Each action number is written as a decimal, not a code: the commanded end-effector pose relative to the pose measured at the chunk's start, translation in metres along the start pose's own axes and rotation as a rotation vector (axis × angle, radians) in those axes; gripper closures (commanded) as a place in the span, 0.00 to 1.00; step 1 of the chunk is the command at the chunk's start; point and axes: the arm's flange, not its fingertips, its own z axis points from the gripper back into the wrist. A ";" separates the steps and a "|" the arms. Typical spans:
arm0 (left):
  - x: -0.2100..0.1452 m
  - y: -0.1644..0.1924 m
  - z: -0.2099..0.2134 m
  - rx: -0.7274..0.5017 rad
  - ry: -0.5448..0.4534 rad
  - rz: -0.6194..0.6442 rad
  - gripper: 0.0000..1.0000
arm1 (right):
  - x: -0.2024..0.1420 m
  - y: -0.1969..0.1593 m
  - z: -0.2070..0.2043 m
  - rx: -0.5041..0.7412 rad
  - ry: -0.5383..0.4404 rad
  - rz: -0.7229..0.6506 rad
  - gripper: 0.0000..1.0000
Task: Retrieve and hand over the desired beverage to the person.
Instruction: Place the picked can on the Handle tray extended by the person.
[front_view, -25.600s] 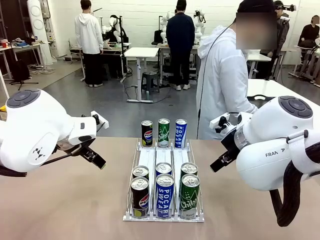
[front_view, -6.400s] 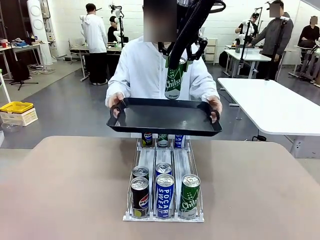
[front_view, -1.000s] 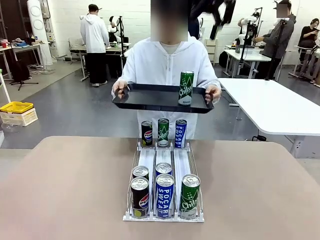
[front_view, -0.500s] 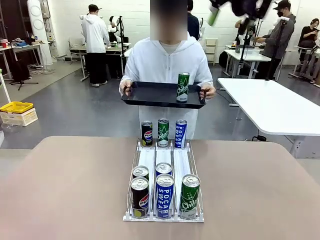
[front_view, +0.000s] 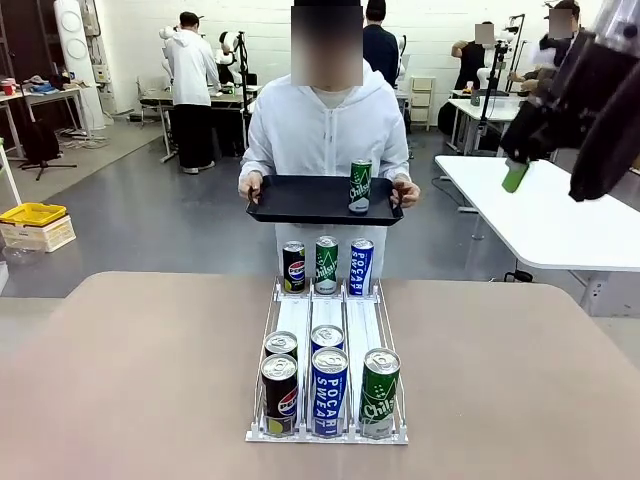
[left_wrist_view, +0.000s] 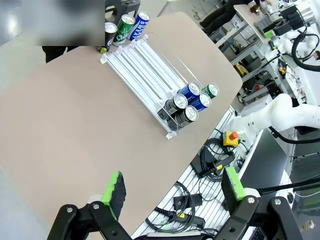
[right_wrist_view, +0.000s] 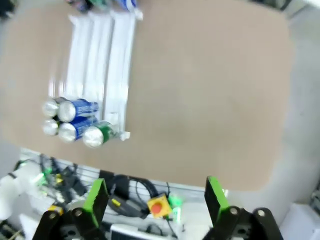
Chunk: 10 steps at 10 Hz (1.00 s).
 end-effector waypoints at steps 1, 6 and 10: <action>0.001 0.000 0.002 -0.015 -0.015 -0.018 0.00 | 0.019 -0.008 0.000 0.015 -0.001 0.023 0.00; 0.001 0.000 0.002 -0.015 -0.015 -0.018 0.00 | 0.005 -0.003 -0.006 -0.003 0.010 0.001 0.00; 0.001 0.000 0.002 -0.015 -0.015 -0.018 0.00 | 0.005 -0.003 -0.006 -0.003 0.010 0.001 0.00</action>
